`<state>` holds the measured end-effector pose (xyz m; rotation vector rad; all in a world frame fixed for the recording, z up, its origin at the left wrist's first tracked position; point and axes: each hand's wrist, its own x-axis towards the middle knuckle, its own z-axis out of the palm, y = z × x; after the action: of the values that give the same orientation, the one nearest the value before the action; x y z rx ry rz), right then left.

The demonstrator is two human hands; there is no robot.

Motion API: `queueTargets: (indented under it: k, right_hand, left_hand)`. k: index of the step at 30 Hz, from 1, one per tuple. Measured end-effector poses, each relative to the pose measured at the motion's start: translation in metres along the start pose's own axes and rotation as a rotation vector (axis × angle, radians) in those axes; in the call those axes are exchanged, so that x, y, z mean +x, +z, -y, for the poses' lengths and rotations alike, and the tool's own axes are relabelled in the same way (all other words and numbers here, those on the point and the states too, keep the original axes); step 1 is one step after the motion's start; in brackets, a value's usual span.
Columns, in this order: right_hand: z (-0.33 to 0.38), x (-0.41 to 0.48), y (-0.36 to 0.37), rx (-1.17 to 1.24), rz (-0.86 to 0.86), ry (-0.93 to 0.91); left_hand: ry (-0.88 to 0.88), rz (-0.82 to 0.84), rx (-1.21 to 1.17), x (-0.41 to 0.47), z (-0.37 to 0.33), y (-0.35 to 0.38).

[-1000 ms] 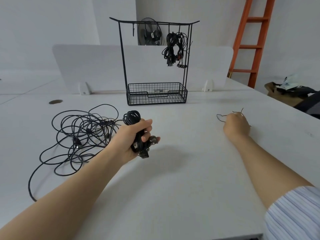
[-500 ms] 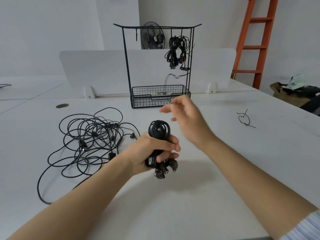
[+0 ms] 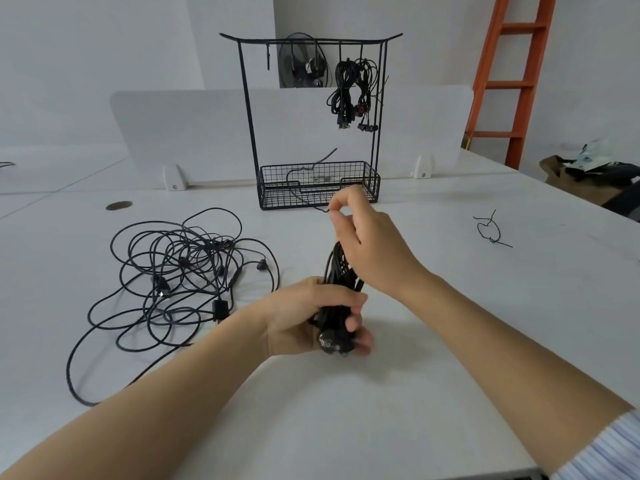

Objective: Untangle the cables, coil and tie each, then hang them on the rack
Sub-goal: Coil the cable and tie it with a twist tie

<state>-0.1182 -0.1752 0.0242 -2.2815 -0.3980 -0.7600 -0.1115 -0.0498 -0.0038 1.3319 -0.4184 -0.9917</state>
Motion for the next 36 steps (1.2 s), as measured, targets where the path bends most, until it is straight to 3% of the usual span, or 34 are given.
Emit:
queueTargets:
  k: [3,7,11,15,20,26,29,36]
  right_hand:
    - [-0.005,0.002,-0.003,0.035,-0.017,0.072]
    - [-0.005,0.003,-0.014,0.056,-0.069,0.023]
    - [0.007,0.001,-0.017,0.267,0.287,0.139]
    - [-0.001,0.001,-0.021,0.335,0.369,0.261]
    - [-0.008,0.000,-0.024,0.379,0.652,0.353]
    - [-0.024,0.003,-0.028,0.415,0.648,0.354]
    - [-0.024,0.000,-0.023,0.375,0.641,0.284]
    - [-0.010,-0.002,-0.021,0.516,0.523,0.122]
  left_hand:
    - [-0.018,-0.077,0.001,0.002,0.001,0.001]
    - [-0.026,-0.212,-0.035,0.006,-0.002,-0.003]
    - [-0.008,-0.243,-0.035,0.004,-0.007,-0.011]
    - [0.021,-0.201,-0.032,-0.004,-0.014,-0.015]
    - [0.076,-0.239,-0.019,-0.005,-0.016,-0.020]
    - [0.205,-0.111,0.104,-0.004,-0.012,-0.021]
    - [0.244,0.031,0.198,-0.006,-0.010,-0.027]
    - [0.190,0.273,0.137,-0.011,-0.010,-0.033]
